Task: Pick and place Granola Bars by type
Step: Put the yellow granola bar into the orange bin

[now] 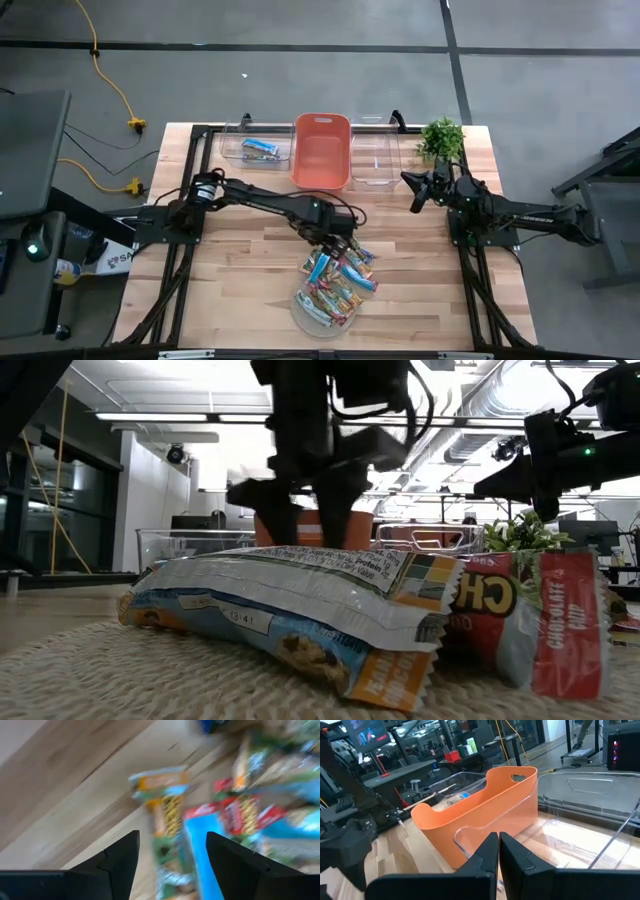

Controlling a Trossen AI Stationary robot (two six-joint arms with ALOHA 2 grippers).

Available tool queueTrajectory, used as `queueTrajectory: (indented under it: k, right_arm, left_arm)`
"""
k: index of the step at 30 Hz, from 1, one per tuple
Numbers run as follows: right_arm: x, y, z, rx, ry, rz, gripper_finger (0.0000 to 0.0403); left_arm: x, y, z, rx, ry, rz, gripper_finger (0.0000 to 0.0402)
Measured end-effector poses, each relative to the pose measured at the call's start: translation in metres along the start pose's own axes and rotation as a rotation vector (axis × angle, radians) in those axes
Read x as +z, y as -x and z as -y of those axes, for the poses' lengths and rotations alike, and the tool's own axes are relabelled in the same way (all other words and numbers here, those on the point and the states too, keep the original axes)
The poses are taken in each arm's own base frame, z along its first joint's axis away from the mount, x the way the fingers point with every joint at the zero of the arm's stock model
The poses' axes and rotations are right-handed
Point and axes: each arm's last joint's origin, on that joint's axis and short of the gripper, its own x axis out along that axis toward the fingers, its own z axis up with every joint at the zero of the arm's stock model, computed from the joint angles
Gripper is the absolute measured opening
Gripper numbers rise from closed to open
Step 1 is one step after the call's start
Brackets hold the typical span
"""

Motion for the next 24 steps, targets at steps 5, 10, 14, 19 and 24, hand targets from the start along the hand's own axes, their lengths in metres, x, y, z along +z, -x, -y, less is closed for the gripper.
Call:
queueTrajectory:
  k: [5,10,14,19,24]
  right_arm:
    - [-0.001,-0.001,0.000,-0.007,0.003,-0.008,0.0000]
    - [-0.001,-0.001,0.000,-0.007,0.004,-0.011,0.0000]
    - [-0.001,-0.001,0.000,-0.007,0.004,-0.012,0.0000]
    - [-0.001,-0.001,0.000,-0.007,0.004,-0.012,0.0000]
    - [-0.001,-0.001,0.000,-0.008,0.004,-0.012,0.0000]
  left_arm:
    - [0.000,-0.008,0.001,0.034,-0.024,0.028,0.0224]
    - [0.000,-0.023,0.002,0.054,-0.034,0.008,0.0224]
    - [-0.001,-0.032,0.004,0.065,-0.039,0.007,0.0224]
    - [0.001,-0.033,0.004,0.071,-0.037,0.029,0.0224]
    - [0.002,-0.033,0.005,0.060,-0.036,0.036,0.0222]
